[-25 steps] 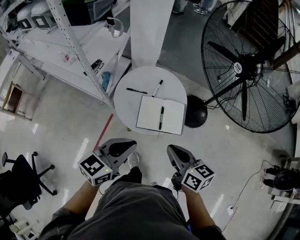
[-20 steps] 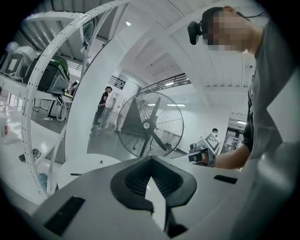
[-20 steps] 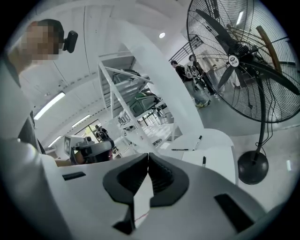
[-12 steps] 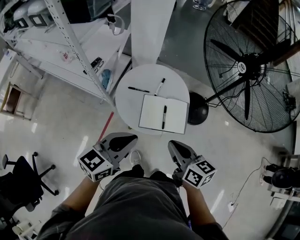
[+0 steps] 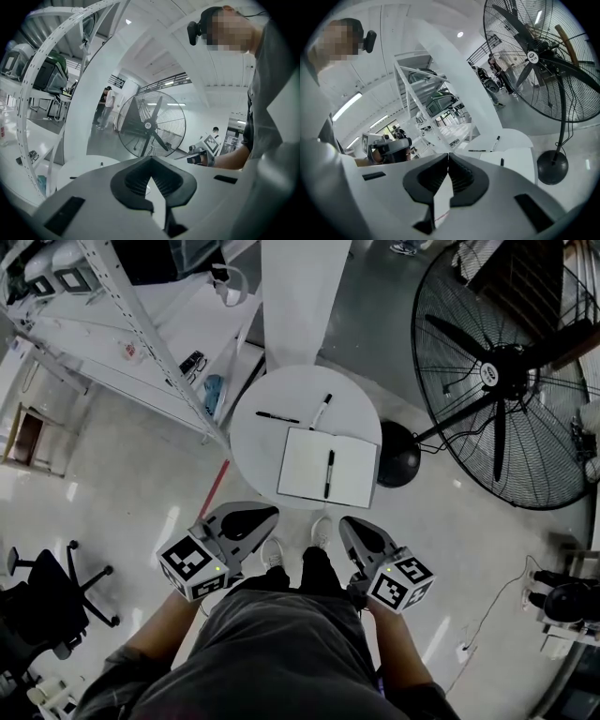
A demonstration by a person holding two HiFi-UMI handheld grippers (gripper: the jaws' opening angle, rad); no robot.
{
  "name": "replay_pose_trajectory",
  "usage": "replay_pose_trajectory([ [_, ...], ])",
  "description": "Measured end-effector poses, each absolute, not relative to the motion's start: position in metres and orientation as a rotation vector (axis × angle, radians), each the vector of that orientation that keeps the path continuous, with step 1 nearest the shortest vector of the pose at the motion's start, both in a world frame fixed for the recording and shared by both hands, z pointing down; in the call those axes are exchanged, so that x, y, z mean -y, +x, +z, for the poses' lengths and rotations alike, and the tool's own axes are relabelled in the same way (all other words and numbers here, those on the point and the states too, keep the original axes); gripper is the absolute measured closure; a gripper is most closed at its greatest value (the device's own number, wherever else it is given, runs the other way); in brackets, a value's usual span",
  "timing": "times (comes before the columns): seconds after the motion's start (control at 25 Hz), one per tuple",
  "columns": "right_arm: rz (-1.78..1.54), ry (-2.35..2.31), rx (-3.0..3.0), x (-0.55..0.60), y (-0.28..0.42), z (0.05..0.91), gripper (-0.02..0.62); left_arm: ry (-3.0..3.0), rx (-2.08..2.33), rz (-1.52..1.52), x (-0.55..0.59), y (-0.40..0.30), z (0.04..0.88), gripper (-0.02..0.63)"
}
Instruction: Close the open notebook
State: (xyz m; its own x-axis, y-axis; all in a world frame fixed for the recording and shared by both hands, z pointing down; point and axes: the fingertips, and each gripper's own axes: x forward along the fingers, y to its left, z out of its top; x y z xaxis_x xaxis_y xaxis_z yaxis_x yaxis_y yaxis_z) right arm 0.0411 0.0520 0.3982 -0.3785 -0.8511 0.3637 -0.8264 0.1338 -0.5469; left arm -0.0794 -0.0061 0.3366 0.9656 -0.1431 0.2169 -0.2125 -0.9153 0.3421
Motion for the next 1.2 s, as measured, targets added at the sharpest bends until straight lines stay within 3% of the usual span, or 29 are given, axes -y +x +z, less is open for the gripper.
replay_pose_trajectory([
  [1.2, -1.433, -1.719, -2.337, 0.016, 0.199, 0.524, 0.575, 2.600, 0.417, 0.449, 0.084, 0.057, 0.406, 0.592],
])
